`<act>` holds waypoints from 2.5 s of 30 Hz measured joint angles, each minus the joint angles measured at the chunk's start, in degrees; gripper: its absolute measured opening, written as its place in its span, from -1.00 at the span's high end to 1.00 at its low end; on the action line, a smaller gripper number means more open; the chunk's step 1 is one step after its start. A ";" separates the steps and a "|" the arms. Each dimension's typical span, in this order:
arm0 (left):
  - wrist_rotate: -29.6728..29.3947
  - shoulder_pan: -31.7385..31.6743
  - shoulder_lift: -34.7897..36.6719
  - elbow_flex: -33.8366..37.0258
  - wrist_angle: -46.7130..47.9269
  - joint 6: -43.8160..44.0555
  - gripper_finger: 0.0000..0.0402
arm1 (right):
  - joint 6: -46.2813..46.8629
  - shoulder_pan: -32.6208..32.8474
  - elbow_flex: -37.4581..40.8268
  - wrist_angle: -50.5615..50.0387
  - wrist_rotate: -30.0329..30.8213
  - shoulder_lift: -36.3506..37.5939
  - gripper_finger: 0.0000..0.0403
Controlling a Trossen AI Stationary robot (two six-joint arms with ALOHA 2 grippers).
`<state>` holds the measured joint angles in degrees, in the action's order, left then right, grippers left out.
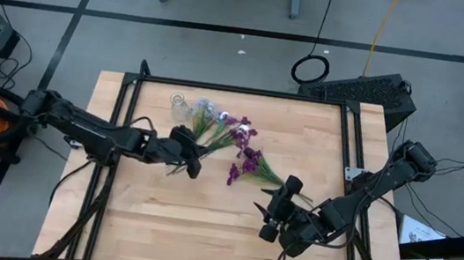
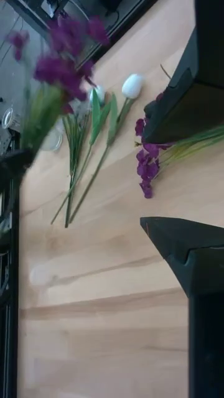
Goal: Sort flowers into vase by color
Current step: Put the left purple flower into the green vase
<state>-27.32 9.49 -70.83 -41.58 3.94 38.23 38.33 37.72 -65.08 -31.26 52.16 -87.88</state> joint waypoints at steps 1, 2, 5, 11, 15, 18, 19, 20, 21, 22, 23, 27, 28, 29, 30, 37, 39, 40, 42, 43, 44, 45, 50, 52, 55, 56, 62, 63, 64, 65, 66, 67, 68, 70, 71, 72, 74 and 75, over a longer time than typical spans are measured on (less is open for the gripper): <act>0.02 0.52 0.63 0.00 -1.82 -0.81 0.92 | 0.00 0.02 0.00 0.35 0.04 0.00 0.04; 0.30 1.15 0.95 0.00 -4.91 -2.19 0.92 | 0.00 0.00 0.00 0.98 0.43 0.00 0.04; 2.53 3.00 1.27 -0.02 -15.05 -8.23 0.92 | -1.12 -0.13 1.15 7.06 3.42 0.05 0.04; 3.69 6.96 -0.31 -0.02 -31.38 -20.80 0.92 | -12.42 -2.65 9.63 34.93 4.50 0.00 0.04; 3.75 8.44 -2.14 -0.02 -37.42 -25.14 0.92 | -23.92 -4.68 14.93 59.72 -0.10 0.00 0.04; 3.77 9.20 -4.00 -0.02 -42.04 -27.17 0.92 | -31.49 -5.81 16.88 74.49 -3.36 0.00 0.02; 3.89 9.39 -4.58 -0.02 -43.80 -27.88 0.92 | -33.76 -6.29 17.14 77.77 -4.25 0.00 0.01; 4.45 9.51 -5.08 -0.02 -45.46 -28.60 0.92 | -35.79 -6.78 17.38 80.24 -5.04 0.00 -0.01; 5.12 9.70 -5.52 -0.02 -46.92 -29.47 0.92 | -37.47 -7.21 17.40 81.73 -5.80 0.00 -0.04; 5.88 9.77 -6.02 -0.02 -48.36 -30.14 0.92 | -38.90 -7.69 17.40 83.23 -7.01 0.00 -0.08; 6.71 9.84 -6.38 -0.02 -49.56 -30.97 0.92 | -40.05 -8.19 17.40 84.36 -8.56 0.00 -0.12; 11.06 9.93 -6.68 -0.02 -52.61 -34.07 0.92 | -42.45 -10.02 17.40 88.05 -15.87 0.00 -0.26; 11.78 9.93 -6.66 -0.02 -53.17 -34.71 0.91 | -42.47 -10.44 17.40 88.58 -17.19 0.00 -0.28; 12.38 9.93 -6.66 -0.02 -53.61 -35.60 0.91 | -42.49 -10.91 17.40 89.04 -18.24 0.00 -0.30; 12.78 9.93 -6.67 -0.02 -53.94 -36.42 0.91 | -42.60 -11.37 17.40 89.69 -19.13 0.00 -0.32; 14.28 9.93 -7.25 -0.02 -54.87 -40.92 0.91 | -44.19 -14.46 17.40 95.63 -27.28 0.00 -0.35; 14.28 9.93 -8.04 -0.02 -55.59 -42.06 0.91 | -43.85 -15.51 17.40 96.11 -29.39 0.00 -0.35; 14.28 9.86 -8.52 -0.02 -56.37 -42.20 0.90 | -43.74 -16.02 17.40 96.19 -30.44 0.00 -0.35; 14.32 9.41 -9.36 -0.02 -57.57 -42.16 0.90 | -43.75 -16.99 17.40 96.20 -32.71 0.00 -0.35; 14.28 9.13 -9.71 -0.02 -57.72 -42.08 0.90 | -43.76 -17.40 17.40 96.19 -33.69 0.00 -0.35; 14.15 8.90 -10.08 -0.02 -57.90 -42.05 0.90 | -43.74 -17.86 17.40 96.20 -34.56 0.00 -0.35; 14.02 8.64 -10.47 -0.02 -58.46 -42.04 0.90 | -43.74 -18.19 17.40 96.21 -35.11 0.00 -0.35; 14.08 7.37 -11.99 -0.04 -63.93 -42.07 0.90 | -44.00 -19.38 17.40 96.19 -36.09 0.00 -0.30; 15.17 6.83 -12.48 -0.04 -65.52 -42.05 0.90 | -44.95 -19.46 17.40 96.19 -36.06 0.00 -0.24; 16.24 6.22 -13.15 -0.04 -67.87 -42.09 0.90 | -46.77 -19.46 17.40 97.26 -36.06 0.00 -0.13; 16.38 6.10 -13.33 -0.04 -68.37 -42.09 0.90 | -47.21 -19.46 17.40 97.88 -36.06 0.00 -0.09; 16.60 5.21 -13.44 -0.04 -68.34 -42.10 0.90 | -47.79 -21.03 17.40 100.08 -38.07 0.00 0.11; 16.62 5.21 -13.43 -0.04 -68.39 -42.09 0.90 | -47.55 -21.55 17.27 100.06 -38.81 0.00 0.14; 16.62 5.21 -13.43 -0.04 -68.48 -42.15 0.90 | -47.14 -22.00 17.06 100.05 -39.19 0.00 0.17; 16.62 5.21 -13.44 -0.04 -68.75 -42.41 0.90 | -46.65 -22.51 16.94 100.11 -39.92 0.00 0.19; 16.61 5.21 -13.44 -0.04 -68.85 -43.06 0.90 | -46.25 -23.07 16.94 100.14 -40.75 0.00 0.22; 16.60 5.21 -13.43 -0.04 -68.95 -43.42 0.90 | -45.77 -23.61 16.94 100.12 -41.53 0.00 0.25; 16.60 5.21 -13.42 -0.04 -68.90 -43.53 0.90 | -45.17 -24.08 16.94 100.10 -42.24 0.00 0.28; 16.60 5.21 -13.43 -0.04 -68.90 -43.57 0.90 | -44.14 -24.97 16.94 100.10 -43.60 0.00 0.36; 16.60 5.21 -13.42 -0.04 -68.98 -43.55 0.90 | -43.63 -25.38 16.94 100.08 -44.43 0.00 0.40; 16.60 5.21 -13.44 -0.04 -69.00 -43.55 0.90 | -43.26 -25.71 16.94 99.98 -45.26 0.00 0.45; 16.43 5.19 -13.43 -0.04 -68.94 -43.56 0.90 | -42.45 -26.19 16.94 99.59 -46.55 0.00 0.55; 15.71 5.19 -13.42 -0.04 -68.86 -43.55 0.90 | -42.21 -26.30 16.94 99.36 -46.63 0.00 0.60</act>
<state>-11.60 14.68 -84.25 -41.63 -64.93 -5.32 -3.89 11.42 -48.14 68.10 5.53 -87.88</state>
